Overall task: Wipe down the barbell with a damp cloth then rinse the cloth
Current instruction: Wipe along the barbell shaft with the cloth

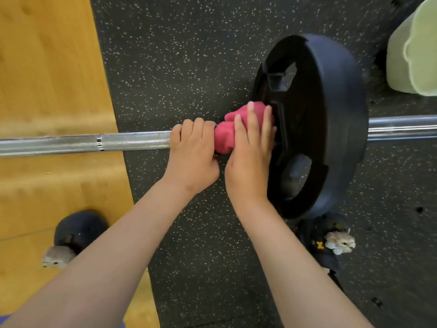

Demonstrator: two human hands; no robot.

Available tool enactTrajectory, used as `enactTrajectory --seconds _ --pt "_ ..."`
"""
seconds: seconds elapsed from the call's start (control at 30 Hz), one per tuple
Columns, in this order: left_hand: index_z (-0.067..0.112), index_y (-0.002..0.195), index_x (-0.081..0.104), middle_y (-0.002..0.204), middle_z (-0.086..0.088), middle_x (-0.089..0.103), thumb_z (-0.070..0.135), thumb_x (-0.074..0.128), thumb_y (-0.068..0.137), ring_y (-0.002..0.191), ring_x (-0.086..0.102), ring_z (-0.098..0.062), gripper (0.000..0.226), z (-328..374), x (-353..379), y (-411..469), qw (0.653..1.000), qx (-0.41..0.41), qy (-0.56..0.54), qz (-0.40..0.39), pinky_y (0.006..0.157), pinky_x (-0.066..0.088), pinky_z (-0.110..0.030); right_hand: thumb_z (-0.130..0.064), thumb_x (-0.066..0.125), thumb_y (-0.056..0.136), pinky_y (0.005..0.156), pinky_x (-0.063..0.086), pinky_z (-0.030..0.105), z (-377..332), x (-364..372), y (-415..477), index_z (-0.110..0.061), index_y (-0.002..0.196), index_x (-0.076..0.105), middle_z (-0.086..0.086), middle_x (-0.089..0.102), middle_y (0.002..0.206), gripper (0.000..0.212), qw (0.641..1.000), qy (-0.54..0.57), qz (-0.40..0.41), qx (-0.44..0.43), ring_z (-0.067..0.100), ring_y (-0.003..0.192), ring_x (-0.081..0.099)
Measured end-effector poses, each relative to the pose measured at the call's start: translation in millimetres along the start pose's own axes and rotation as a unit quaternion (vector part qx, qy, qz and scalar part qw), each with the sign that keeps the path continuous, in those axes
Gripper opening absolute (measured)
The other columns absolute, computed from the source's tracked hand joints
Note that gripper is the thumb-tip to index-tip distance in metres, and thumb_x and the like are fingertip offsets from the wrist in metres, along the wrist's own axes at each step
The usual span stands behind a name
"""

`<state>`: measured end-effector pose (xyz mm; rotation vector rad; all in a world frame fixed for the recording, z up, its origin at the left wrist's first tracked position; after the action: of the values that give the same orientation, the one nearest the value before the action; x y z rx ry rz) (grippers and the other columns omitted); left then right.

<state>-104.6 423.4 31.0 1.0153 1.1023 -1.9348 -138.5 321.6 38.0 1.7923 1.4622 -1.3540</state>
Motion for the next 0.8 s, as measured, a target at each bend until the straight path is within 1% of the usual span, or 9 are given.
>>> enactTrajectory --seconds 0.07,0.13,0.2,0.3,0.4,0.5,0.63,0.7,0.8 --pt "0.008 0.122 0.049 0.106 -0.006 0.05 0.019 0.046 0.063 0.099 0.043 -0.028 0.06 -3 -4 7 1.0 0.005 -0.022 -0.001 0.09 0.02 -0.033 -0.023 0.012 0.095 0.109 -0.024 0.018 -2 1 17 -0.016 0.149 0.033 0.001 0.01 0.162 0.058 1.0 -0.01 0.006 0.003 0.025 0.149 -0.002" --pt "0.009 0.129 0.045 0.115 -0.004 0.051 0.018 0.049 0.069 0.107 0.042 -0.026 0.061 -7 -9 15 0.999 0.02 -0.049 -0.003 0.094 0.018 -0.031 -0.009 0.024 0.093 0.116 -0.015 0.028 -7 -4 21 -0.009 0.143 0.043 0.004 0.021 0.159 0.054 0.999 -0.007 0.023 -0.03 0.026 0.149 0.004" --pt "0.008 0.134 0.042 0.123 -0.005 0.051 0.014 0.052 0.076 0.114 0.042 -0.025 0.06 -10 -15 20 0.997 0.015 -0.072 0.006 0.1 0.017 -0.031 0.006 0.036 0.089 0.12 -0.006 0.036 -8 -8 11 -0.006 0.143 0.042 0.005 0.022 0.159 0.057 0.997 -0.019 0.037 -0.064 0.026 0.148 0.005" --pt "0.003 0.132 0.045 0.124 -0.011 0.053 0.012 0.039 0.076 0.118 0.046 -0.03 0.058 -6 -22 15 0.997 -0.026 0.005 0.069 0.108 0.024 -0.043 0.018 0.05 0.08 0.121 -0.002 0.039 1 -10 -13 -0.009 0.15 0.031 -0.004 0.004 0.159 0.077 0.996 -0.032 0.035 -0.073 0.021 0.149 -0.003" --pt "0.001 0.131 0.042 0.125 -0.015 0.05 0.008 0.039 0.072 0.12 0.045 -0.034 0.06 2 -10 7 0.995 -0.035 0.072 0.063 0.113 0.023 -0.049 0.021 0.05 0.078 0.121 0.002 0.041 7 -11 -16 -0.011 0.15 0.031 -0.008 0.0 0.158 0.081 0.995 -0.039 0.018 -0.086 0.022 0.148 -0.003" --pt "0.002 0.126 0.041 0.114 -0.015 0.05 0.008 0.04 0.062 0.109 0.045 -0.035 0.064 0 -6 13 0.993 -0.032 0.1 0.062 0.109 0.027 -0.048 0.013 0.045 0.085 0.118 0.01 0.045 -1 -14 10 -0.01 0.147 0.037 0.003 0.014 0.16 0.067 0.995 -0.04 0.01 -0.093 0.026 0.148 0.002" --pt "0.004 0.122 0.042 0.107 -0.012 0.05 0.008 0.039 0.055 0.1 0.045 -0.033 0.067 -4 -7 18 0.992 -0.02 0.121 0.033 0.097 0.031 -0.043 0.009 0.049 0.089 0.117 0.003 0.042 -13 -11 39 -0.011 0.142 0.046 0.003 0.026 0.158 0.057 0.996 -0.035 0.005 -0.079 0.028 0.147 0.005" --pt "0.005 0.114 0.049 0.1 -0.01 0.05 0.003 0.048 0.055 0.093 0.046 -0.032 0.059 -6 -13 22 0.994 -0.023 0.107 0.028 0.089 0.031 -0.041 0.011 0.048 0.087 0.118 -0.001 0.037 -11 -12 33 -0.011 0.143 0.045 0.002 0.025 0.158 0.06 0.997 -0.027 0.02 -0.076 0.026 0.148 0.005" --pt "0.01 0.099 0.052 0.092 -0.005 0.049 -0.001 0.057 0.057 0.089 0.046 -0.029 0.043 -7 -21 34 0.997 -0.031 0.073 0.01 0.086 0.031 -0.041 0.017 0.048 0.081 0.119 0.006 0.039 -2 -11 11 -0.013 0.148 0.037 0.001 0.017 0.16 0.074 0.997 -0.018 0.033 -0.068 0.023 0.149 0.001"
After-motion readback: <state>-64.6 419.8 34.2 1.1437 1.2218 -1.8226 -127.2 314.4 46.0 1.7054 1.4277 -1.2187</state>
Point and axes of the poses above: each hand's wrist, its own y-axis towards the middle knuckle, its own x-axis out of the palm, z = x × y, the point moved 5 cm from there along y, towards the middle knuckle
